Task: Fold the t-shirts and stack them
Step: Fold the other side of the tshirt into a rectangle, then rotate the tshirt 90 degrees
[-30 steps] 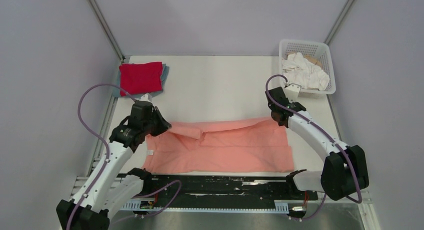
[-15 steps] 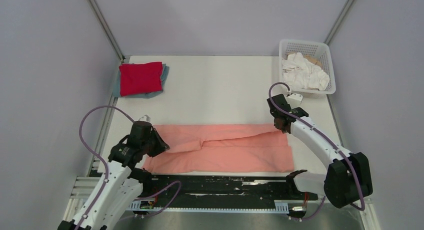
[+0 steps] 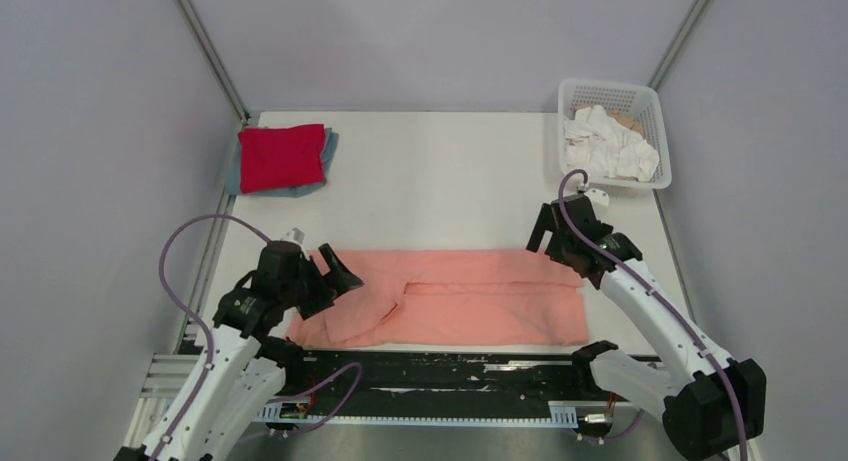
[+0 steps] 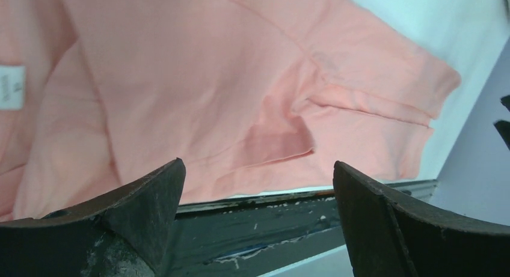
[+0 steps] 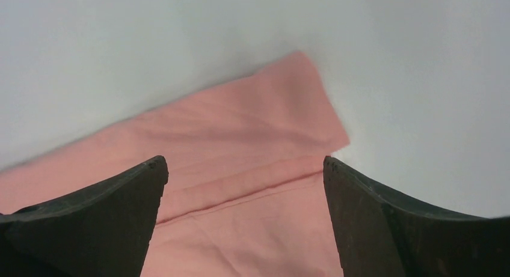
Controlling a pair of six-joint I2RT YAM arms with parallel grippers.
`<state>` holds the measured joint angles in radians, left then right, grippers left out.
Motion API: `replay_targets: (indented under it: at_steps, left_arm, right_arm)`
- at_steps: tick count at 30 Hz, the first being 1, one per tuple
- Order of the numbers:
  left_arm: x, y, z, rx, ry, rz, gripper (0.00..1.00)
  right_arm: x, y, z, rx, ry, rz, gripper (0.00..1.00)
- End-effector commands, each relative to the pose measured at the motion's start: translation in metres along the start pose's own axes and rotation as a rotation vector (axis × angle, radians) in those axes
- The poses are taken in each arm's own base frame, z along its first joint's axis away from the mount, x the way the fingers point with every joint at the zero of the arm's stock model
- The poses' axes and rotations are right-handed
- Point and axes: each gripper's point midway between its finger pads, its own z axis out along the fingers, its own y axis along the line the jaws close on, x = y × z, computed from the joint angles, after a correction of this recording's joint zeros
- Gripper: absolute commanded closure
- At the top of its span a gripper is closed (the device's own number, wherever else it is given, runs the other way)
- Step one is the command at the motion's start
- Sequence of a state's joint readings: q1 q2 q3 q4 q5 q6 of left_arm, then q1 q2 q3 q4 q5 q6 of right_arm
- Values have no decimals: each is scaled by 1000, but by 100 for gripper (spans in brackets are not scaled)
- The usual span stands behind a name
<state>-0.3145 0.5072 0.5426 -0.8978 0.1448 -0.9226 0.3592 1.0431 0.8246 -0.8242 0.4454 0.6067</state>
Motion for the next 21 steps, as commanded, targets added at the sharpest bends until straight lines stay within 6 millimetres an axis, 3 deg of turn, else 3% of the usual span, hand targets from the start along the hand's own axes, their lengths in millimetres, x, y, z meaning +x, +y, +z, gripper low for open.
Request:
replay_targets:
  at_steps: [1,3,6,12,13,15,16,17,18,19,20,21]
  left_arm:
    - [-19,-64,17,223,11,97,0]
    - [-18,-65,36,187,48,98,0]
    - [-13,-49,71,80,103,62,0]
    - [-20,-30,130,-61,128,0,0]
    - [-28,-38,134,-55,120,7,0]
    - [-36,-34,155,-118,135,18,0]
    - [-52,-42,160,-126,113,22,0]
    - [-52,-34,172,-161,143,38,0]
    - [-69,-47,177,-140,145,34,0]
    - [-69,-39,191,-167,181,49,0]
    - [-91,-53,197,-143,161,47,0]
    - [-90,-43,212,-180,199,49,0]
  right_arm:
    - [7,80,-5,-451,19,-111,0]
    - [24,93,2,-512,89,-120,0]
    - [38,93,23,-466,145,-122,0]
    - [47,93,57,-370,178,-92,0]
    - [46,93,59,-361,176,-82,0]
    - [46,93,62,-356,174,-70,0]
    - [46,92,64,-351,173,-64,0]
    - [46,90,65,-348,176,-58,0]
    - [45,90,67,-350,179,-48,0]
    - [47,89,68,-358,191,-42,0]
    - [49,89,69,-369,205,-35,0]
    - [53,91,69,-384,227,-26,0]
